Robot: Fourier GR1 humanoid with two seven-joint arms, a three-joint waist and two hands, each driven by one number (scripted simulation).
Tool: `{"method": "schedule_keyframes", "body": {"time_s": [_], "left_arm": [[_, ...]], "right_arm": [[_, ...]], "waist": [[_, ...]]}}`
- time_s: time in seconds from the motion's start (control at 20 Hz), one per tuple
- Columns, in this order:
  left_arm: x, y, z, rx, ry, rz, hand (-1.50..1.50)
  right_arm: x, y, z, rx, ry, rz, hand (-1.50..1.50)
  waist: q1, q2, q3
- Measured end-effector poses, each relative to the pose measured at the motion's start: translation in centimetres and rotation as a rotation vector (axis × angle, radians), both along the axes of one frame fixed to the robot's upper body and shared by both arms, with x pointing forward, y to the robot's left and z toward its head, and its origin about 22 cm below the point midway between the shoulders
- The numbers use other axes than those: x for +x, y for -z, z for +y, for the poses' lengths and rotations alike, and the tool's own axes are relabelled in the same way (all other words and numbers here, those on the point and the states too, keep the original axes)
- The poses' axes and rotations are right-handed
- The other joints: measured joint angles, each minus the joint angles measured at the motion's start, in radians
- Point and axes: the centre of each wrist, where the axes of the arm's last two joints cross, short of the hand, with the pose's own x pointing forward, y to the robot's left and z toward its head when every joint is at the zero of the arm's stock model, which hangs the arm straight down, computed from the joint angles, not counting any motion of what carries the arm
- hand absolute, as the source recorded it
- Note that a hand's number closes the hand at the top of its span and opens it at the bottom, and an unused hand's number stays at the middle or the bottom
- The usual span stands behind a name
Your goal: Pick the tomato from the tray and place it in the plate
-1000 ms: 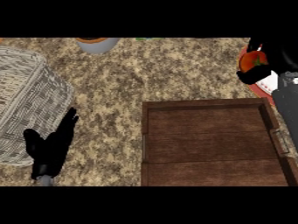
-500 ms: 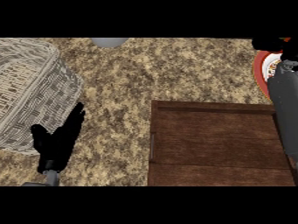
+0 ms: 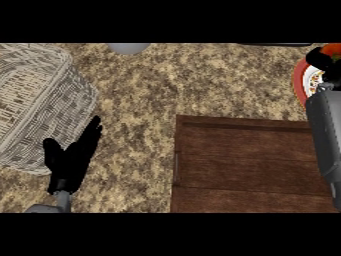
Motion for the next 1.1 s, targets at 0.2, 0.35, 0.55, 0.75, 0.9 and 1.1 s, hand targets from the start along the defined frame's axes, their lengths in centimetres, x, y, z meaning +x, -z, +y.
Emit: {"method": "schedule_keyframes", "body": {"time_s": [0.2,0.35,0.55,0.75,0.9,1.1], "left_arm": [[0.0,0.3,-0.1,0.002,-0.002,0.0,0.0],[0.1,0.3,0.2,-0.003,-0.007,-0.001,0.0],[0.2,0.4,0.3,-0.009,-0.007,0.012,0.0],[0.1,0.2,0.1,-0.005,-0.013,0.014,0.0],[0.1,0.4,0.2,-0.002,-0.013,0.009,0.0],[0.1,0.4,0.0,-0.006,-0.011,0.007,0.0]], "right_arm": [[-0.5,1.5,-2.9,-0.038,0.087,-0.01,1.5],[-1.0,2.4,-5.4,-0.026,0.149,-0.023,1.5],[-1.5,3.0,-8.3,-0.004,0.21,-0.043,1.5],[-2.3,4.1,-10.7,0.016,0.242,-0.052,1.5],[-2.6,4.7,-11.8,0.151,0.299,-0.025,-1.5],[-3.1,6.1,-12.5,0.291,0.312,0.039,-1.5]], "waist": [[-0.003,-0.004,0.002],[-0.005,-0.005,0.003],[-0.008,-0.009,0.003],[-0.008,-0.01,0.003],[-0.009,-0.01,0.004],[-0.009,-0.009,0.006]]}}
